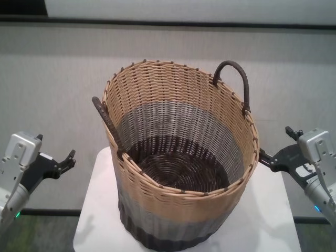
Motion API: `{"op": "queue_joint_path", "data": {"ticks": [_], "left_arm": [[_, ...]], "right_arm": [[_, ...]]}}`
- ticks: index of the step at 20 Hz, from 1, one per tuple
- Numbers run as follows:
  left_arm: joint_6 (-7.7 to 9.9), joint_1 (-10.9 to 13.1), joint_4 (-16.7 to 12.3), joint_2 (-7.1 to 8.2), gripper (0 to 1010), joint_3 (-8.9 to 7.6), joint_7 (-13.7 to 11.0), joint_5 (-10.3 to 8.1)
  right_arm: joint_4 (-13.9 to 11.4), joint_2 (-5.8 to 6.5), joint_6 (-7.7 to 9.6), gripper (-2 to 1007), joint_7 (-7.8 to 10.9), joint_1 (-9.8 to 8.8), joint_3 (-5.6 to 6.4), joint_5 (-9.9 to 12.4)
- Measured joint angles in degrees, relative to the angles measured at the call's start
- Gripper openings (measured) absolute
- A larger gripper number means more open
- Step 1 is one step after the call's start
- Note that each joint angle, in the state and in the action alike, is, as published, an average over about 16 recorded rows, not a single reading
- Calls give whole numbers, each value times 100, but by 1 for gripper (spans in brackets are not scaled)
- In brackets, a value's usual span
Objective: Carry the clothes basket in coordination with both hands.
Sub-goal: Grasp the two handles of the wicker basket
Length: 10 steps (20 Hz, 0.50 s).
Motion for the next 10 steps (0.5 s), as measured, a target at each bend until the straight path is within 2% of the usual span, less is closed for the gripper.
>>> {"op": "queue_joint_path", "data": {"ticks": [10], "left_arm": [[0, 0, 0, 0, 1000, 0, 0, 0]], "right_arm": [[0, 0, 0, 1000, 0, 0, 0, 0]]}}
